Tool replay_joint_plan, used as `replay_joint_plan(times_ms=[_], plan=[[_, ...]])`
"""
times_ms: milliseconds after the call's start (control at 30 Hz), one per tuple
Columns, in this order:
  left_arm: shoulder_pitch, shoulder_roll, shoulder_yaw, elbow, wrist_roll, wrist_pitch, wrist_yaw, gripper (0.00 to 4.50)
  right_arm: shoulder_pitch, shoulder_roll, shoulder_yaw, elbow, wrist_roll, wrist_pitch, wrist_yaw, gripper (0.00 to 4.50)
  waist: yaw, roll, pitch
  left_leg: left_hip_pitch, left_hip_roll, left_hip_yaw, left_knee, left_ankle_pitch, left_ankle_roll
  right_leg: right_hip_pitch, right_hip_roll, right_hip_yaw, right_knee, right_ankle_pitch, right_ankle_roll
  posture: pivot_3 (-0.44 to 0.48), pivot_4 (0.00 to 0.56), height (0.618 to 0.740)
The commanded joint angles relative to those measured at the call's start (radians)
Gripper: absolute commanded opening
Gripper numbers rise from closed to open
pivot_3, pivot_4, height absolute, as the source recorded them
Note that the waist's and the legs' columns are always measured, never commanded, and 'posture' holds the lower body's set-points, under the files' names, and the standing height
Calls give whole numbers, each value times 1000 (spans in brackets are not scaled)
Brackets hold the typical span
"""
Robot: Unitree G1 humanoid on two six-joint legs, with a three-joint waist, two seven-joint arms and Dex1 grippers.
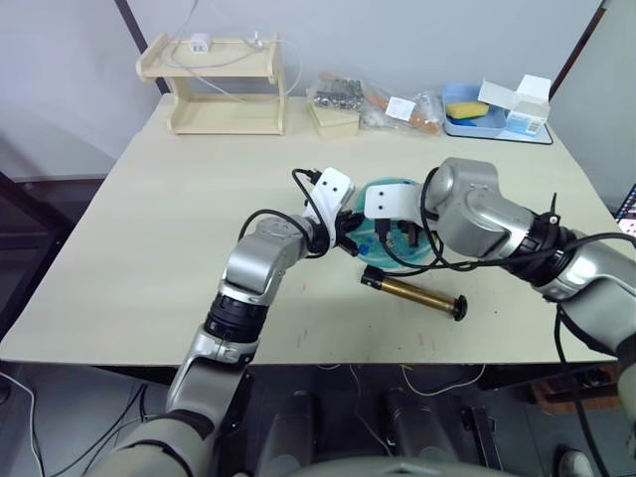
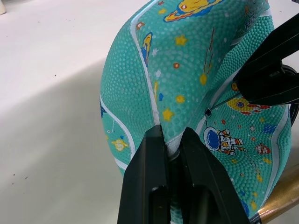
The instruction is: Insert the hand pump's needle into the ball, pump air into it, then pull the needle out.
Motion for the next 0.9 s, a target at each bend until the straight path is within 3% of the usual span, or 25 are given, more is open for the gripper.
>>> replay_joint_plan(times_ms=[33, 900], plan=[[8, -6, -9, -20, -16, 14, -6, 0, 2, 12, -37, -29, -5, -20, 10, 410, 0, 0, 0, 0, 0, 0, 0, 0, 0, 0, 0, 0, 0, 0, 0, 0, 150, 740], [13, 7, -13, -30, -20, 23, -1, 0, 11, 2, -62, -28, -39, -29, 30, 410, 1, 0, 0, 0, -1, -1, 0, 0, 0, 0, 0, -1, 0, 0, 0, 0, 150, 740]])
